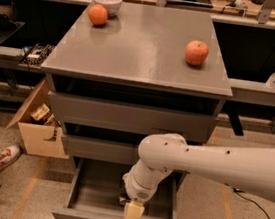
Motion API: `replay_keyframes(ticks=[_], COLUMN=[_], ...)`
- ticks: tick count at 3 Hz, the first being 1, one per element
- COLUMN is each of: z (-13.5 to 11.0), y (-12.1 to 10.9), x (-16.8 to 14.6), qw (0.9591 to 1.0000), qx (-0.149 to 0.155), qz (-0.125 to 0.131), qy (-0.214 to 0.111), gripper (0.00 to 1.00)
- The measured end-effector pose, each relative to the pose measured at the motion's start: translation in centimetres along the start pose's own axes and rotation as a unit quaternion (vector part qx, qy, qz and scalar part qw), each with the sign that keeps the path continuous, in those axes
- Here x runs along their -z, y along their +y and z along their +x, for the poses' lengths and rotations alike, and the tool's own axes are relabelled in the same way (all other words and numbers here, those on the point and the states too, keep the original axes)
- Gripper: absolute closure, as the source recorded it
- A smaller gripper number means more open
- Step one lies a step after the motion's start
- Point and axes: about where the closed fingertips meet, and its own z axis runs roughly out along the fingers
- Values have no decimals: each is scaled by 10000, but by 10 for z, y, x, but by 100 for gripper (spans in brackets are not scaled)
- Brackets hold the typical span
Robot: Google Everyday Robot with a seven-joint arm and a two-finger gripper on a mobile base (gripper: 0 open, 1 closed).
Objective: Pick redbull can from bottom drawer and place on counter
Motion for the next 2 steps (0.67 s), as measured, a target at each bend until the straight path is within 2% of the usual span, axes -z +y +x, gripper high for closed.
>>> replay_keyframes(ticks=[1, 2], z=[7, 17], y=[-52, -90], x=[-35, -85], qw=[9991, 9972], qx=[-5, -156], qz=[320, 213], qy=[-275, -702], gripper=[0, 0])
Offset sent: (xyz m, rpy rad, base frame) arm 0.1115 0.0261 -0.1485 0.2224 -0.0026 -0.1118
